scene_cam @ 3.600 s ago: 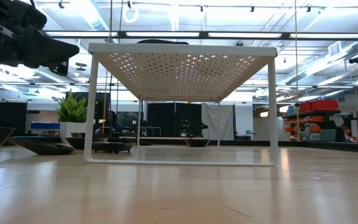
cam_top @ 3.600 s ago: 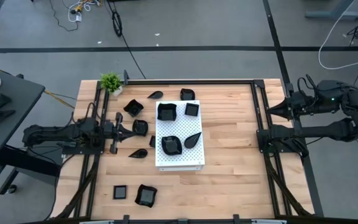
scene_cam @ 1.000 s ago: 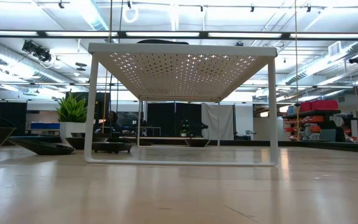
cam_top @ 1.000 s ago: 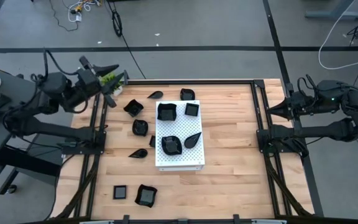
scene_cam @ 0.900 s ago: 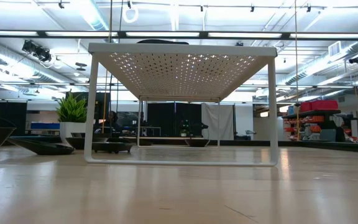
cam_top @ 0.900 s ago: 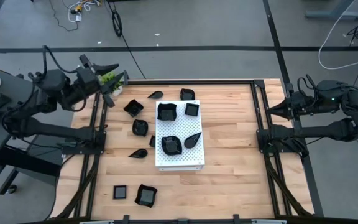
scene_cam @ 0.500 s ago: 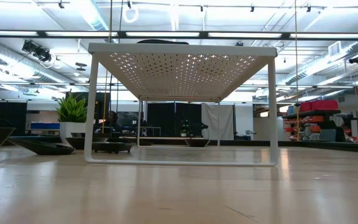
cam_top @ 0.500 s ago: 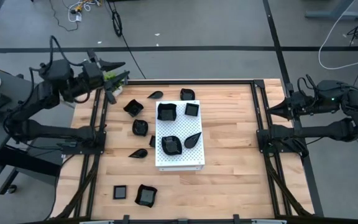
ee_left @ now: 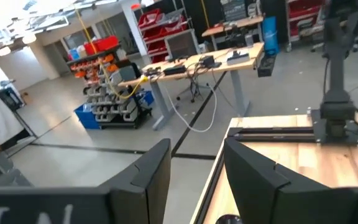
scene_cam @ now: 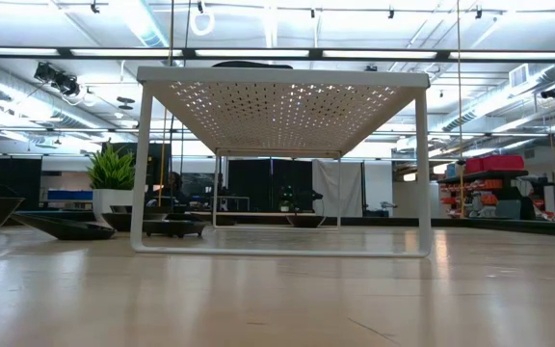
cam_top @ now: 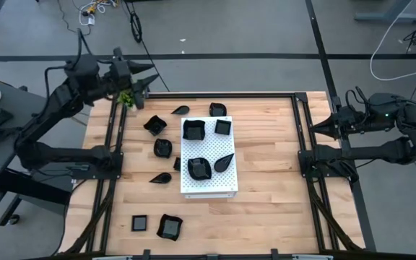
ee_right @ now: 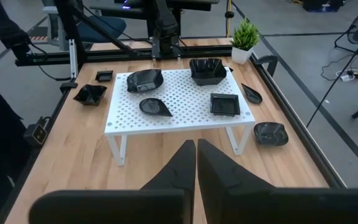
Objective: Pick & Place Mini shaped plates
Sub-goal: Stack the black drop shaped plate on top of the other black drop shaped plate on the shelf
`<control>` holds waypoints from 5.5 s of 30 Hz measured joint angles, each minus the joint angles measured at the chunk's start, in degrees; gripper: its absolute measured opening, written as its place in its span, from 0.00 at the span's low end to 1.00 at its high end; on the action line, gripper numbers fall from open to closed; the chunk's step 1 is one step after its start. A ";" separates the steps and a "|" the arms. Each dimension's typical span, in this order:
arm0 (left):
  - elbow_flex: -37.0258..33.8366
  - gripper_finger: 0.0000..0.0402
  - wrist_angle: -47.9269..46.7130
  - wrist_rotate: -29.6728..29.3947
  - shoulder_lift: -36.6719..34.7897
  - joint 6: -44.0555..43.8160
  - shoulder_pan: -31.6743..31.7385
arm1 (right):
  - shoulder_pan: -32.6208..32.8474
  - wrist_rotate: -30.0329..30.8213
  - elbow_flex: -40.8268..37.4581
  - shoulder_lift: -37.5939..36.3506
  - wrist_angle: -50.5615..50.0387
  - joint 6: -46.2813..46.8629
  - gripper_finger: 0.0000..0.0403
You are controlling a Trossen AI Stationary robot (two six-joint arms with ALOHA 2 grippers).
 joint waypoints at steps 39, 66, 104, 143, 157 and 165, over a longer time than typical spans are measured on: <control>-0.02 0.38 -17.48 9.36 18.55 9.70 19.85 | 0.01 0.00 0.00 0.00 0.00 -0.01 0.05; -0.02 0.32 -24.00 1.56 31.84 26.60 18.74 | -0.01 0.00 0.00 0.00 0.00 -0.01 0.05; -16.87 0.46 -7.42 3.56 34.24 38.07 15.19 | -0.01 -0.02 0.00 -0.02 0.00 0.01 0.05; -23.56 0.46 4.22 2.51 41.47 39.44 12.78 | -0.01 -0.02 0.00 -0.02 0.02 -0.01 0.05; -23.47 0.46 8.90 0.81 44.07 37.94 12.37 | 0.01 -0.01 0.00 -0.02 0.02 0.00 0.05; -23.52 0.46 9.51 -0.61 45.46 37.89 12.36 | -0.01 -0.01 0.00 -0.02 0.02 0.01 0.05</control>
